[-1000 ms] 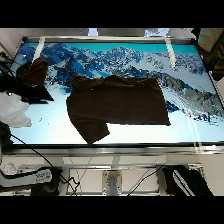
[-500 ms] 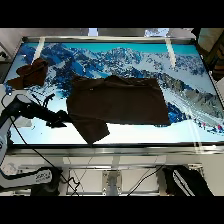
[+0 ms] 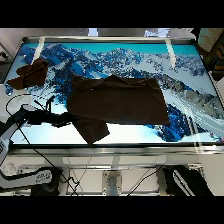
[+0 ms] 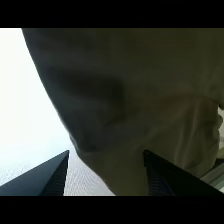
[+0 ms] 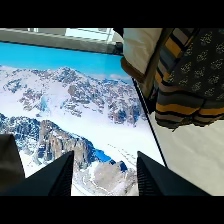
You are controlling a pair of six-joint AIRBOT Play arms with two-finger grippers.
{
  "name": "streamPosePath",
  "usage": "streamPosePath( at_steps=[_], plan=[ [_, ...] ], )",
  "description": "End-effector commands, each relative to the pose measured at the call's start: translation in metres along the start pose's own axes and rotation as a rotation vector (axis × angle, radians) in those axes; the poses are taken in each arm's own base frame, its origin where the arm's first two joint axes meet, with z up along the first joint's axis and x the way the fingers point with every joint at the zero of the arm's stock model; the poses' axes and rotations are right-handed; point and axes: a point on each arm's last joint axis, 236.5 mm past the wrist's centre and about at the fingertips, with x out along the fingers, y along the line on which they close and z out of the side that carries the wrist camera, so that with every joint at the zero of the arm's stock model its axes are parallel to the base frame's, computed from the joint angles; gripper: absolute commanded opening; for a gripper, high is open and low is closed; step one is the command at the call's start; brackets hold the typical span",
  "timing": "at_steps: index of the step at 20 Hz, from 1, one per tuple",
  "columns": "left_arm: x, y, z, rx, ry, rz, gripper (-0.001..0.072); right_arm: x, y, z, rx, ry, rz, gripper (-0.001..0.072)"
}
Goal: Fold the shirts.
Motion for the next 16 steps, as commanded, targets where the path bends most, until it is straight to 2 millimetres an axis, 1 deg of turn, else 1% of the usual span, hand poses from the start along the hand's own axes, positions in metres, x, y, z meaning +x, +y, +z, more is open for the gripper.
streamPosePath(
  at_steps=[1,3,5,6,7,8,9,10,12,14,16],
  plan=[
    [0.009,0.011,0.015,0.008,-0.065,0.017,0.0527,0.000,0.006,0.001,0.018,-0.003,0.026,0.0438],
    [0.016,0.014,0.009,-0.007,-0.031,0.005,0.0458,0.000,0.007,0.001,0.020,-0.004,0.031,0.0438],
    [0.022,0.012,0.001,-0.024,0.003,-0.019,0.0455,0.000,0.008,0.001,0.022,-0.004,0.034,0.0438],
    [0.023,0.011,-0.002,-0.026,0.020,-0.028,0.0356,0.000,0.009,0.001,0.025,-0.004,0.037,0.0437],
    [0.024,0.010,-0.005,-0.014,0.033,-0.037,0.0239,0.000,0.010,0.000,0.035,0.000,0.040,0.0437],
    [0.024,0.008,-0.007,0.005,0.042,-0.045,0.0218,0.002,0.010,-0.001,0.049,0.008,0.042,0.0437],
    [0.024,0.006,-0.009,0.016,0.049,-0.052,0.0176,0.005,0.013,-0.005,0.054,0.024,0.048,0.0437],
    [0.024,0.005,-0.011,0.026,0.057,-0.059,0.0009,0.009,0.016,-0.010,0.056,0.044,0.058,0.0437],
    [0.023,0.003,-0.013,0.031,0.064,-0.065,0.0015,0.022,0.030,-0.028,0.059,0.095,0.090,0.0436],
    [0.023,0.000,-0.016,0.047,0.075,-0.078,0.0015,0.039,0.049,-0.058,0.073,0.164,0.132,0.0373],
    [0.022,-0.002,-0.018,0.048,0.086,-0.089,0.0015,0.059,0.067,-0.094,0.113,0.229,0.156,0.0374]
  ],
)
